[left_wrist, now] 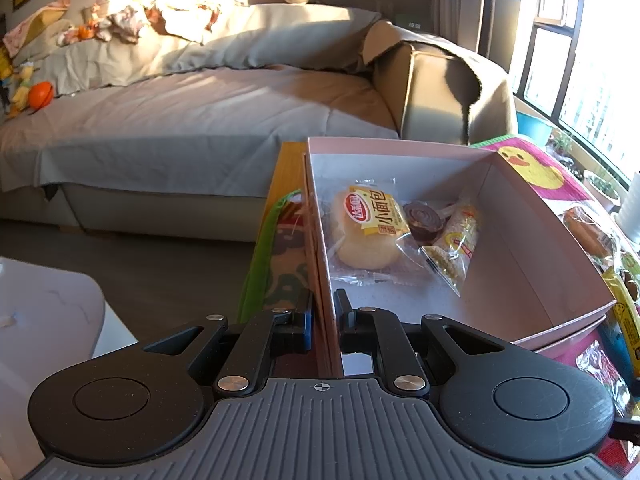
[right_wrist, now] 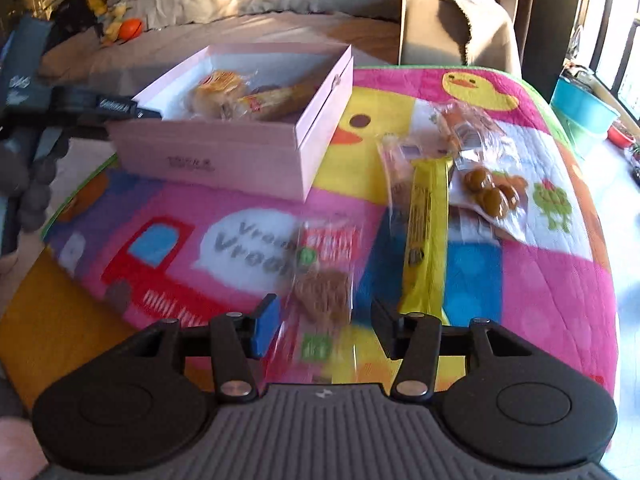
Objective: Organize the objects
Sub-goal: 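Grasp the red-labelled biscuit packet with the right gripper and lift it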
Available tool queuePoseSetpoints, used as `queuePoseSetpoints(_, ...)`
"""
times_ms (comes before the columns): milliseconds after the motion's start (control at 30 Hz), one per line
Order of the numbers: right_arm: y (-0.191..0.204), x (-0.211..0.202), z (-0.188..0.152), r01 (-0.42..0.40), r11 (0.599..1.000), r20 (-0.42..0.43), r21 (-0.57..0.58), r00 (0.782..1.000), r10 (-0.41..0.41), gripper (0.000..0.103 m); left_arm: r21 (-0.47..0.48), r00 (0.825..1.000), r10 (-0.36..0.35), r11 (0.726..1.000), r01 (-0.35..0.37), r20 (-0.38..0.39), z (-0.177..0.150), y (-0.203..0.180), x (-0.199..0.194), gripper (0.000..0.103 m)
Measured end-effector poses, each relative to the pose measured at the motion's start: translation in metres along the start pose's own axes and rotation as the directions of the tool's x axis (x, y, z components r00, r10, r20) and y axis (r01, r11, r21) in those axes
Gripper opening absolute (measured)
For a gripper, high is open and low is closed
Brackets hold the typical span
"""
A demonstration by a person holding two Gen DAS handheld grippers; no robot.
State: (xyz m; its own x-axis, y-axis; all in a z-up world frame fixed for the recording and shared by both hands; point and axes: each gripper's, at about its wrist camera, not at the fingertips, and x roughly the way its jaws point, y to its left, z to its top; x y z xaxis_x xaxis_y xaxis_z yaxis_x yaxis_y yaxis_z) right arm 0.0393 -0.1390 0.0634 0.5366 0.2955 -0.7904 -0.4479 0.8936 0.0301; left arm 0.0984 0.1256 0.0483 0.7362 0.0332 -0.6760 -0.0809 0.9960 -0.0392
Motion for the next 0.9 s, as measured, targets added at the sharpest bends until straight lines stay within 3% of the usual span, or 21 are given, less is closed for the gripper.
queuePoseSetpoints(133,0.006,0.009,0.004,0.007,1.000,0.008,-0.029,1.000,-0.007,0.051,0.007,1.000,0.001,1.000,-0.001,-0.003,0.000,0.000,0.000,0.013)
queuePoseSetpoints(267,0.011,0.002,0.002,-0.004,0.998,-0.016,-0.057,1.000,0.003,0.037,0.005,1.000,0.005,1.000,-0.005,0.000,0.000,0.001,0.000,0.013)
queuePoseSetpoints(600,0.028,-0.036,-0.021,-0.071,0.996,-0.091,-0.058,0.994,0.066,0.036,-0.007,1.000,0.000,1.000,0.000,0.003,0.000,0.000,-0.001,0.013)
queuePoseSetpoints(767,0.044,-0.067,-0.010,-0.141,0.987,-0.058,-0.081,0.989,0.137,0.035,-0.016,1.000,-0.011,1.000,0.011,0.004,-0.001,0.002,-0.001,0.013)
queuePoseSetpoints(900,0.056,-0.107,0.015,-0.182,0.973,0.072,-0.144,0.978,0.194,0.035,-0.016,1.000,-0.018,1.000,0.018,0.005,-0.001,0.003,-0.001,0.014)
